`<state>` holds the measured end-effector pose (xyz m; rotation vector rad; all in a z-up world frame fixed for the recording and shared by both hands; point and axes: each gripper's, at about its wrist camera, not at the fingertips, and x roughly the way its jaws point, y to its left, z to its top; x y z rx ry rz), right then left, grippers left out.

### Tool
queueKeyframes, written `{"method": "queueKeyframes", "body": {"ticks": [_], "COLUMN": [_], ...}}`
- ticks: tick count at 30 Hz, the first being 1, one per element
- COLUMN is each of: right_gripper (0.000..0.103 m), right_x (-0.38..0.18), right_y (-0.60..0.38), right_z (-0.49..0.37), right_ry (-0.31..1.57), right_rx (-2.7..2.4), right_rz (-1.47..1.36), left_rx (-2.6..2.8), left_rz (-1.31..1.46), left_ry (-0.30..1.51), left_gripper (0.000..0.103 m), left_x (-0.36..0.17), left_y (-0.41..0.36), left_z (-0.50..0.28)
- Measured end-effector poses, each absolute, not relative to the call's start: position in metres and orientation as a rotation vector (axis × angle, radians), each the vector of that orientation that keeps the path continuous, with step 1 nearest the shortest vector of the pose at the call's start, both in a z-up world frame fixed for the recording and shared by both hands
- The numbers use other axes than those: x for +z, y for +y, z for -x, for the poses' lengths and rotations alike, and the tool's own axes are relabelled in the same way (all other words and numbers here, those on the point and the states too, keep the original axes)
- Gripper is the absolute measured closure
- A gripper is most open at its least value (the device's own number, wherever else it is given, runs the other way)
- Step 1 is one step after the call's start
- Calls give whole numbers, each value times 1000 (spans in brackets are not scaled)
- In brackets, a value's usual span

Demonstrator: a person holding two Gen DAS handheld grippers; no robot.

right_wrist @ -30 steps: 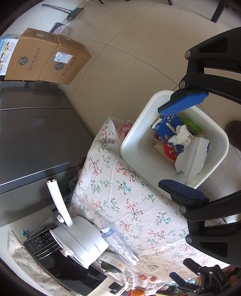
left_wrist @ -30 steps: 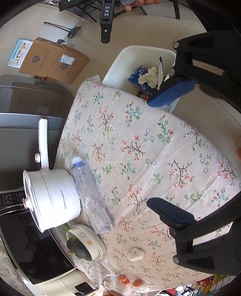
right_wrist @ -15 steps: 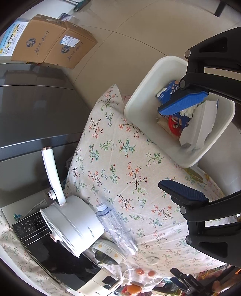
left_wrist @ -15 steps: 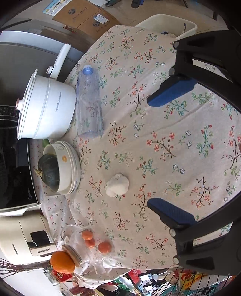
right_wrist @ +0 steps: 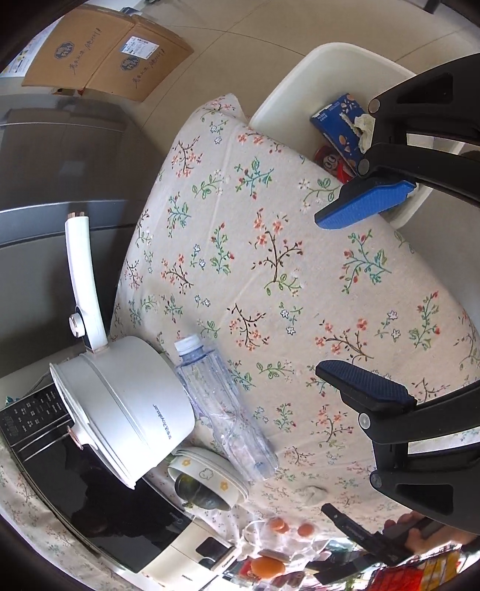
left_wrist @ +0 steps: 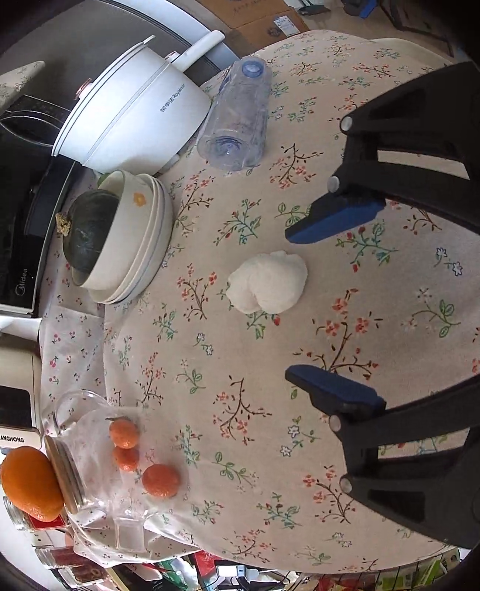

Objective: Collect trash
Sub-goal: 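Move both grippers back over the table toward the garlic and bottle, then grasp the white garlic bulb with the left gripper while the right grasps the plastic bottle, then lift the garlic and bottle and carry both over the white bin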

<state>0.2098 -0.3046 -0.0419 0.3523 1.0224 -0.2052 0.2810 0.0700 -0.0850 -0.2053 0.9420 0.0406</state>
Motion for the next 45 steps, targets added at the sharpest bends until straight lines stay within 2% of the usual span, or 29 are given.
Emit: {"method": "queueKeyframes", "body": {"ticks": [2,5,6,7,8,10,22,28,38,45], "right_gripper": [28,28,28,28,28,28,28,28,28,26], "right_x": [-44,-47,-48,-50,-52,-55,-47,-53,-91,-122], "right_y": [-299,-292,-290,-288,-287,-284,-253,-236,-223,-226], "right_z": [-214,-218,-219,-220,-220,-221,-266,-319,-374,-391], "right_ry": [1025,1030,1033,1039,1043,1050,1032,1001,938,910], "right_rx": [-210,-227,-231,-235,-238,-233,-226,-228,-352,-351], "right_rz": [-339,-304,-295,-288,-287,-291,-371,-617,-920,-1075], "left_rx": [37,32,36,41,33,43,-15,-10,-20,-20], "left_rz": [213,214,212,213,229,238,92,47,107,129], "left_ry": [935,933,940,953,959,946,896,878,887,928], "left_gripper": [37,47,54,69,73,77,79,79,79,79], "left_x": [-87,-93,-97,-100,-103,-99,-42,-24,-14,-27], "left_y": [67,62,62,61,62,62,58,79,106,112], "left_z": [-287,-301,-307,-310,-310,-309,-257,-235,-225,-231]}}
